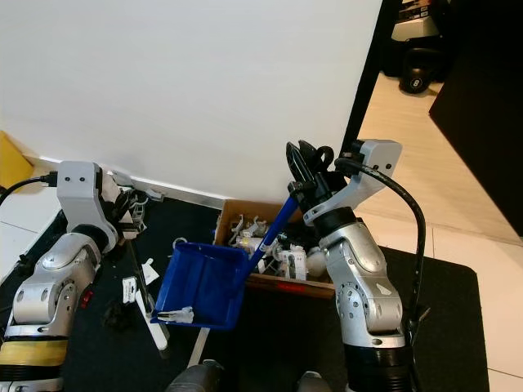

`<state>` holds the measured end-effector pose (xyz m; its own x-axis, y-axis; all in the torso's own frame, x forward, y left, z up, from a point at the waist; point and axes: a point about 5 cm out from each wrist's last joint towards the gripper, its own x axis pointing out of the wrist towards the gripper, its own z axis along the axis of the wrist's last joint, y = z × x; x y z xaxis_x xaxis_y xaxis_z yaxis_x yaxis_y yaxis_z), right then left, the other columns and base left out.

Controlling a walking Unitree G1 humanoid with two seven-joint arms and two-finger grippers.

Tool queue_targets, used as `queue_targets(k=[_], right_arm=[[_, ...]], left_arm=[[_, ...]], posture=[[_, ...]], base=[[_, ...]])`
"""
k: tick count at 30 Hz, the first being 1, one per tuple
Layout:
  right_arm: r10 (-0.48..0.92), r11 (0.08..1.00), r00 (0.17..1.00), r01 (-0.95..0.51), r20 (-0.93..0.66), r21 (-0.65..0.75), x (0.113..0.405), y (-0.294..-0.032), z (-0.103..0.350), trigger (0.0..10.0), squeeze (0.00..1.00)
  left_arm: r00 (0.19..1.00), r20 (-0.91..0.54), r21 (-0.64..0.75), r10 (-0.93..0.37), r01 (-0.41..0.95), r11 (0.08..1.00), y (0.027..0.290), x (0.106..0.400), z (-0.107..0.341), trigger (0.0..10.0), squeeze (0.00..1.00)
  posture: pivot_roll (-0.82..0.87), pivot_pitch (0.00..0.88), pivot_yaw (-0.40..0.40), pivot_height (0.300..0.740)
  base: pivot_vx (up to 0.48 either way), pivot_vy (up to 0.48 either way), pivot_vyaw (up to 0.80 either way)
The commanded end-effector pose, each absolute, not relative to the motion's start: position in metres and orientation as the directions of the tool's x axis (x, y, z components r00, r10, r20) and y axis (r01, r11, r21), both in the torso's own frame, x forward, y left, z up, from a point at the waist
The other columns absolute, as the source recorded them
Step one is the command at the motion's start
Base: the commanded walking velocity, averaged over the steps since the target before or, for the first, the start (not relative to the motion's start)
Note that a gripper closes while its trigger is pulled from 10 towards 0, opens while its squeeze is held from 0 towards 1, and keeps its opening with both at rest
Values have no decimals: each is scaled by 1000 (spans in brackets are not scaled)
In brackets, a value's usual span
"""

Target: Sweep floor

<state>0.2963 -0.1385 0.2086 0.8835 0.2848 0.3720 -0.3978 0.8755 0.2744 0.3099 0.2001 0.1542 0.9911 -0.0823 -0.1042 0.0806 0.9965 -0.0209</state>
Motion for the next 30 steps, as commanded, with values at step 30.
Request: queue_targets(k=[30], right_arm=[[281,850,855,-432,435,300,294,-134,217,10000,0]], left_arm=[[990,-98,-51,-97,93,994,197,311,155,10000,0]], posture=[[142,151,94,740]], base=[[0,335,0]])
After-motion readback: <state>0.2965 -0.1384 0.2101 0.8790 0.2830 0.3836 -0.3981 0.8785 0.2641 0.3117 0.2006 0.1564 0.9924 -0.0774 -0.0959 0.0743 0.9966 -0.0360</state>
